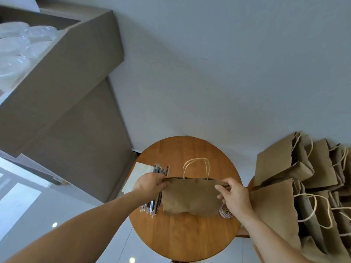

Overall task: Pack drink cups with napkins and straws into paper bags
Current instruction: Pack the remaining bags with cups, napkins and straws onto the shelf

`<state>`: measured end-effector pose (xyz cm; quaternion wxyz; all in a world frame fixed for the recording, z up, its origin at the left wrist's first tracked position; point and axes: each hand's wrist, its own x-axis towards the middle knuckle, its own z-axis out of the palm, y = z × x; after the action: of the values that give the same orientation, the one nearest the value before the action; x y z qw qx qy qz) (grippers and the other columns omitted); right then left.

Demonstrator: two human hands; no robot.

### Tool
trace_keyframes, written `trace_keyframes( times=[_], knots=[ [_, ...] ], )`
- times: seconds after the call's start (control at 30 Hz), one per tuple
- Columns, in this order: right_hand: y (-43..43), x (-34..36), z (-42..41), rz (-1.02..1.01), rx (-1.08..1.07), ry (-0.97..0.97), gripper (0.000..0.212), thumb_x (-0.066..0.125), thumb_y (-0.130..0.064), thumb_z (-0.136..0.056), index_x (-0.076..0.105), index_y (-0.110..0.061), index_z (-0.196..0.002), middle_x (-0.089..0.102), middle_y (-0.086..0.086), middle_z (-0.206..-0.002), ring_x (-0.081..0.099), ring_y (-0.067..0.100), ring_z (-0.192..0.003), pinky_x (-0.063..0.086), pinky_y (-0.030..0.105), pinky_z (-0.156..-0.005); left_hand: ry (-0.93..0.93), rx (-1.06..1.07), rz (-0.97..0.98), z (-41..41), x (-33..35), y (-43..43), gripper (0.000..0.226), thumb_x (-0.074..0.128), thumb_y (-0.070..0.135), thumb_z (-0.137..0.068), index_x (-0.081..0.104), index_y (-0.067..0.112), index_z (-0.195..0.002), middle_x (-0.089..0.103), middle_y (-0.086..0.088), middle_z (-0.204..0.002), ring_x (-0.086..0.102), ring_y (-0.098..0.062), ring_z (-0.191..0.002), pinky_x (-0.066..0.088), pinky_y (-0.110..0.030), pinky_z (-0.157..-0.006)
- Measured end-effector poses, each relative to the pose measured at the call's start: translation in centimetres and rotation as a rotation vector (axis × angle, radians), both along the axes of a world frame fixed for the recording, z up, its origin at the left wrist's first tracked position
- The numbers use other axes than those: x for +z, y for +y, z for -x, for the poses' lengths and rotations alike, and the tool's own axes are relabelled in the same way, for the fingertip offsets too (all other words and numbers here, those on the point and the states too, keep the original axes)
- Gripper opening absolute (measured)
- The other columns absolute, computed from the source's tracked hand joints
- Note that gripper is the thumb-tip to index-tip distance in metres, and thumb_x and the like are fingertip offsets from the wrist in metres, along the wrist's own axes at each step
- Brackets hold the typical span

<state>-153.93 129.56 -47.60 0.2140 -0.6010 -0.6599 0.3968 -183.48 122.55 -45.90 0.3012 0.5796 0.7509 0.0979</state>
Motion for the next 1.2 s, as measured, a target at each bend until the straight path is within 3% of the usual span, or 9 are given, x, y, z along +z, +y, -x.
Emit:
trace_keyframes(
  times=[0.23,0.37,0.47,0.63,0.73,0.83,0.93,1.03,1.2],
  knots=[
    [-1.4,7.7,6.1,-0.172,-0.078,0.238,0.006,0.067,-0.029,-0.092,0.063,-0.034,-0.093,0.072,-0.003,-0.067,0.067,0.014,-0.057,0.056,0.036,-0.061,-0.161,0.122,-0.204,4.5,7.7,-3.5,0.023,0.057,0.039,-0.097,0.070,0.021,-0.097,0.071,0.002,-0.085,0.064,-0.015,-0.080,0.053,-0.036,-0.074],
    [-3.1,12.6,11.7,-0.290,-0.086,0.341,0.007,0.070,-0.023,-0.091,0.064,-0.025,-0.091,0.069,-0.004,-0.063,0.065,0.012,-0.054,0.053,0.027,-0.051,-0.210,0.191,-0.353,8.6,12.4,-7.6,0.024,0.057,0.039,-0.098,0.066,0.021,-0.084,0.068,0.008,-0.075,0.065,-0.015,-0.074,0.052,-0.031,-0.068],
    [-5.1,16.4,16.5,-0.361,-0.060,0.399,0.010,0.072,-0.026,-0.089,0.064,-0.029,-0.086,0.067,-0.002,-0.060,0.063,0.011,-0.051,0.052,0.030,-0.053,-0.224,0.244,-0.505,12.1,16.0,-11.5,0.023,0.057,0.036,-0.098,0.064,0.023,-0.081,0.068,0.010,-0.077,0.065,-0.012,-0.076,0.053,-0.030,-0.070],
    [-9.4,22.1,25.0,-0.415,0.041,0.509,0.010,0.074,-0.025,-0.088,0.065,-0.030,-0.085,0.064,-0.002,-0.055,0.060,0.011,-0.047,0.048,0.024,-0.048,-0.232,0.410,-0.696,18.7,21.2,-17.8,0.034,0.063,0.035,-0.095,0.064,0.003,-0.083,0.069,-0.017,-0.081,0.064,-0.034,-0.078,0.053,-0.047,-0.074],
    [-11.8,25.2,29.8,-0.409,0.109,0.550,0.009,0.075,-0.021,-0.087,0.066,-0.021,-0.086,0.062,-0.003,-0.050,0.056,0.009,-0.043,0.047,0.021,-0.044,-0.276,0.497,-0.803,22.4,24.0,-21.7,0.023,0.065,0.036,-0.093,0.075,0.014,-0.092,0.075,-0.003,-0.083,0.070,-0.022,-0.079,0.056,-0.036,-0.076],
    [-14.0,28.6,34.1,-0.395,0.221,0.585,0.009,0.076,-0.018,-0.086,0.067,-0.017,-0.087,0.061,-0.003,-0.049,0.055,0.010,-0.042,0.048,0.022,-0.043,-0.290,0.561,-0.933,25.9,27.0,-25.2,0.015,0.067,0.037,-0.092,0.077,0.028,-0.086,0.075,0.011,-0.078,0.069,-0.005,-0.072,0.050,-0.013,-0.062],
    [-15.5,32.0,38.5,-0.381,0.344,0.632,0.009,0.076,-0.013,-0.085,0.068,-0.016,-0.088,0.061,-0.004,-0.051,0.053,0.011,-0.042,0.047,0.023,-0.042,-0.319,0.613,-1.065,29.1,30.2,-28.1,0.016,0.067,0.039,-0.091,0.076,0.043,-0.078,0.073,0.019,-0.074,0.065,0.006,-0.064,0.044,-0.006,-0.053],
    [-16.0,35.1,43.2,-0.364,0.434,0.700,0.011,0.075,-0.010,-0.085,0.066,-0.016,-0.081,0.057,-0.004,-0.048,0.049,0.011,-0.039,0.042,0.024,-0.039,-0.307,0.661,-1.186,32.2,33.2,-29.8,0.013,0.067,0.044,-0.090,0.075,0.045,-0.080,0.073,0.018,-0.076,0.065,0.005,-0.067,0.047,-0.010,-0.056],
    [-15.1,38.6,50.2,-0.341,0.602,0.746,0.007,0.072,-0.013,-0.089,0.066,-0.016,-0.085,0.057,-0.004,-0.049,0.048,0.011,-0.040,0.042,0.023,-0.040,-0.243,0.766,-1.309,37.4,36.6,-30.4,0.014,0.069,0.052,-0.080,0.077,0.040,-0.078,0.074,0.012,-0.080,0.068,-0.011,-0.079,0.057,-0.036,-0.077]
  ],
)
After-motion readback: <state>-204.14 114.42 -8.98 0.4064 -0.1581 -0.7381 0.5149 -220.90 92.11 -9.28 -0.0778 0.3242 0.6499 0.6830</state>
